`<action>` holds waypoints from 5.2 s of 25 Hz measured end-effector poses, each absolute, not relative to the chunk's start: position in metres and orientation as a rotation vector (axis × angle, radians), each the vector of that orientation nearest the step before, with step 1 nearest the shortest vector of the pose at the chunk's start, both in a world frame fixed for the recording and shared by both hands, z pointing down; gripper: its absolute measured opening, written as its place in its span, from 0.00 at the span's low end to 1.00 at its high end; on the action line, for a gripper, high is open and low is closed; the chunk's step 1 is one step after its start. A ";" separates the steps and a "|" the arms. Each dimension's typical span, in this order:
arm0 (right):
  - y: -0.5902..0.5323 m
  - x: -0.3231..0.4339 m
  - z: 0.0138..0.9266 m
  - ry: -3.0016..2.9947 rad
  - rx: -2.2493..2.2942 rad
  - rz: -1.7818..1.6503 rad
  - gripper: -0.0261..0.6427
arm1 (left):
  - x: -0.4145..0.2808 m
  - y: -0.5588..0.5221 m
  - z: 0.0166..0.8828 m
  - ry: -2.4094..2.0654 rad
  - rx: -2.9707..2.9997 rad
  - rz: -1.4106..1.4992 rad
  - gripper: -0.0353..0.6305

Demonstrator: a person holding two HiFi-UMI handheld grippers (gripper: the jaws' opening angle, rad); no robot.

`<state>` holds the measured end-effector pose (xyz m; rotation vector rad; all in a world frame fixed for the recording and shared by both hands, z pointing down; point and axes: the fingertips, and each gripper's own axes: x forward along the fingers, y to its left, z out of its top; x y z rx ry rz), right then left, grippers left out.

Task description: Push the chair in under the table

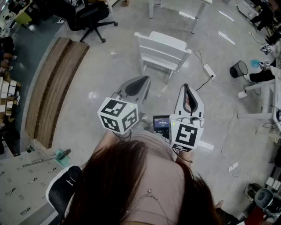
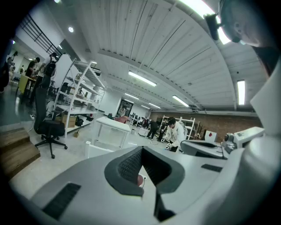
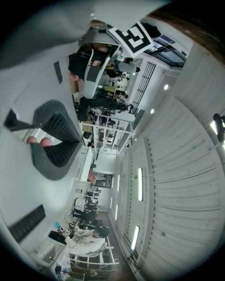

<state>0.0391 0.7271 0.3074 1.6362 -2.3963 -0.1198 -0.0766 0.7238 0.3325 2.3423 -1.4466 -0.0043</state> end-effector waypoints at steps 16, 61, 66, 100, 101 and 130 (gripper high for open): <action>0.707 -0.011 0.312 -2.366 1.670 -0.161 0.07 | -0.118 0.697 0.336 -1.292 2.444 0.005 0.06; 0.486 0.040 0.351 -2.527 1.277 -0.129 0.07 | -0.019 0.478 0.352 -1.272 2.505 0.088 0.06; 0.474 0.033 0.350 -2.537 1.236 -0.139 0.07 | -0.029 0.473 0.354 -1.267 2.484 0.136 0.06; 0.391 -0.001 0.419 -2.389 1.050 -0.192 0.07 | -0.049 0.390 0.414 -1.085 2.560 0.467 0.17; 0.391 -0.003 0.422 -2.386 1.040 -0.189 0.07 | -0.048 0.389 0.417 -1.074 2.564 0.481 0.17; 0.384 -0.038 0.517 -2.201 0.697 -0.109 0.23 | -0.078 0.377 0.516 -0.743 2.681 1.193 0.27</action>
